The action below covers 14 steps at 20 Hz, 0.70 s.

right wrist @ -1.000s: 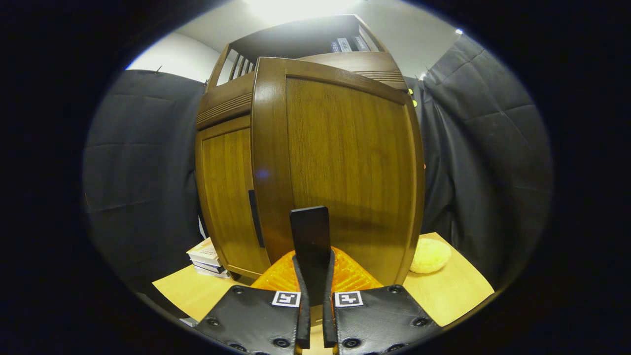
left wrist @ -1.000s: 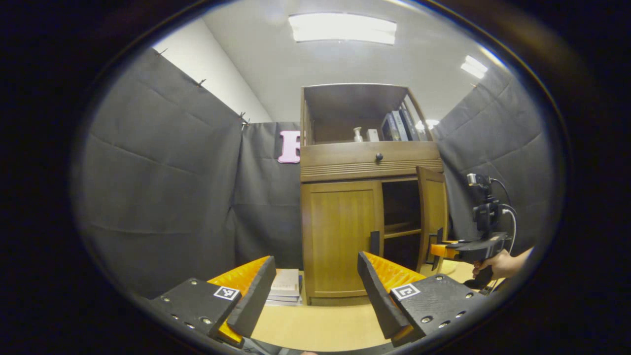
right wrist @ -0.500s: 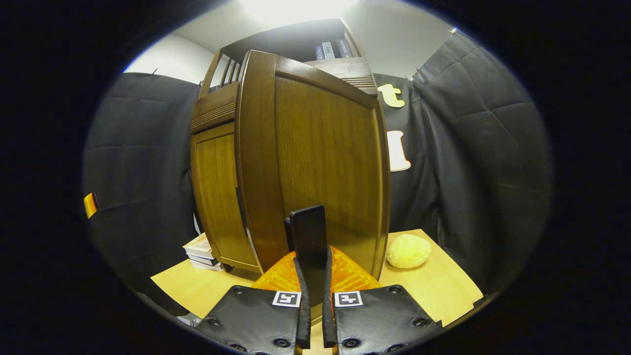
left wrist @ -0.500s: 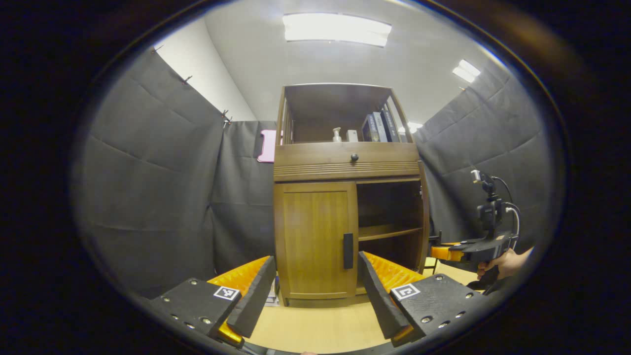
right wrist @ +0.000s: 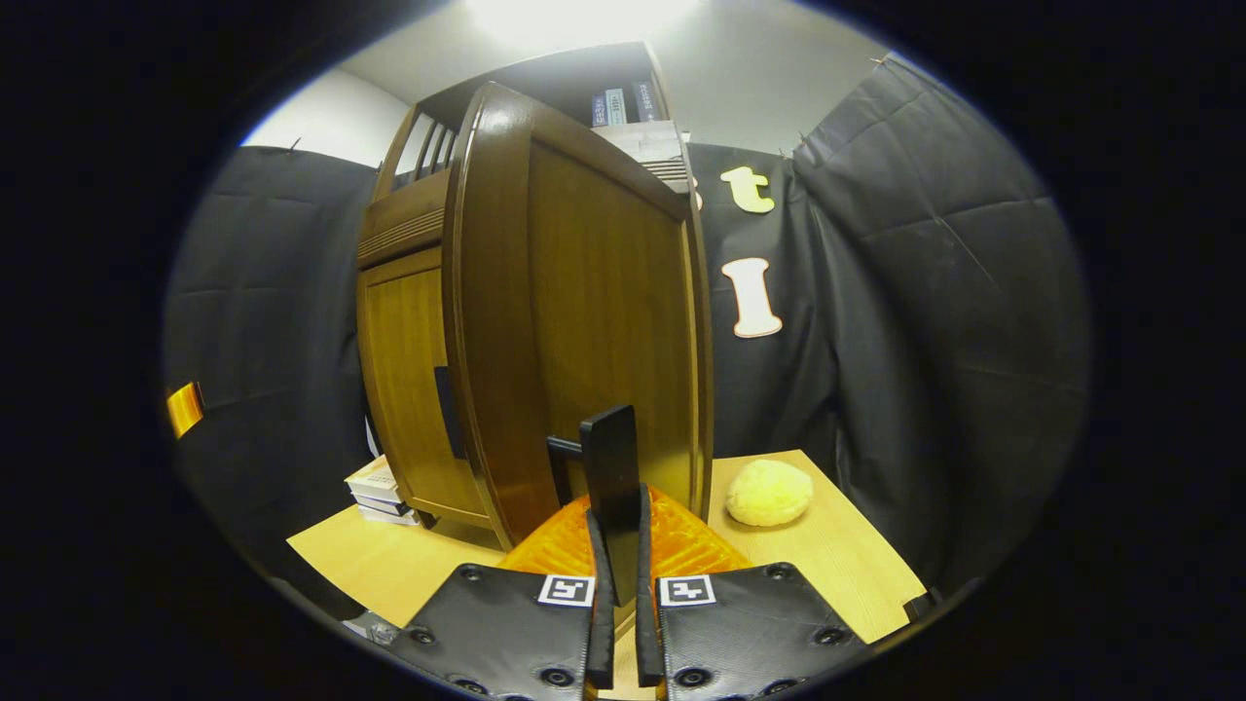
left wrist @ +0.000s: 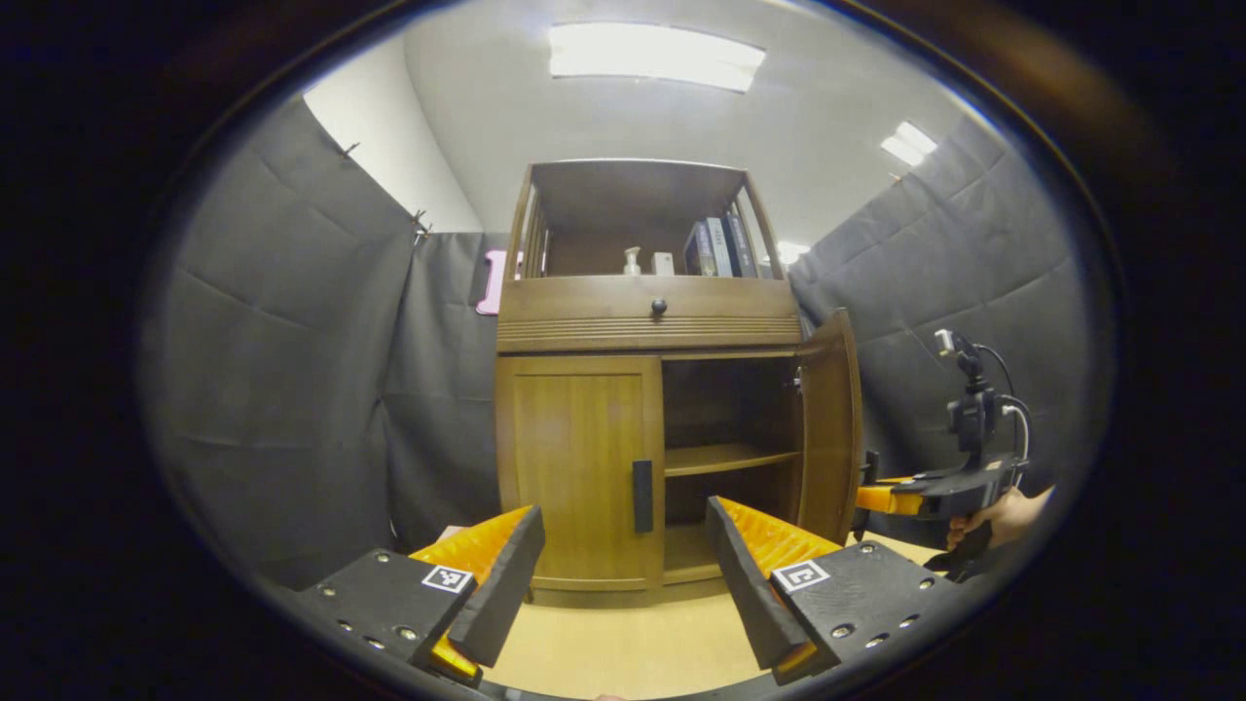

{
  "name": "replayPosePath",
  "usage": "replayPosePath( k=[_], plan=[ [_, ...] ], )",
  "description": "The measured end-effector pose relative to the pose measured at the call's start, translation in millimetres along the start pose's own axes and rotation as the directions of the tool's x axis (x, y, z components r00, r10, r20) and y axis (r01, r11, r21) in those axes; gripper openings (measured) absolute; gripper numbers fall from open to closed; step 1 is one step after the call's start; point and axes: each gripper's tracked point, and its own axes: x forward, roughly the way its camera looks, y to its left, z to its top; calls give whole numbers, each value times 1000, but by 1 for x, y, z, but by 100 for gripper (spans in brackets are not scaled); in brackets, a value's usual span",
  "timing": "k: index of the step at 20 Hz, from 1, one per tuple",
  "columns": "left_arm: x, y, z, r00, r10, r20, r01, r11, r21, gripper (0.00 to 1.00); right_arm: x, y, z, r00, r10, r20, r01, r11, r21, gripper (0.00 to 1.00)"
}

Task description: Open the right door of the double-door shoe cabinet with the right hand, and open the left door with the left hand.

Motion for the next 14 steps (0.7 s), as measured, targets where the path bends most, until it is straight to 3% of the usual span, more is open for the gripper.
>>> replayPosePath(
  k=[14],
  plan=[
    [8,-36,-10,999,-36,-16,36,999,-10,96,-17,-76,7,993,-117,-12,117,992,37,7]
  ],
)
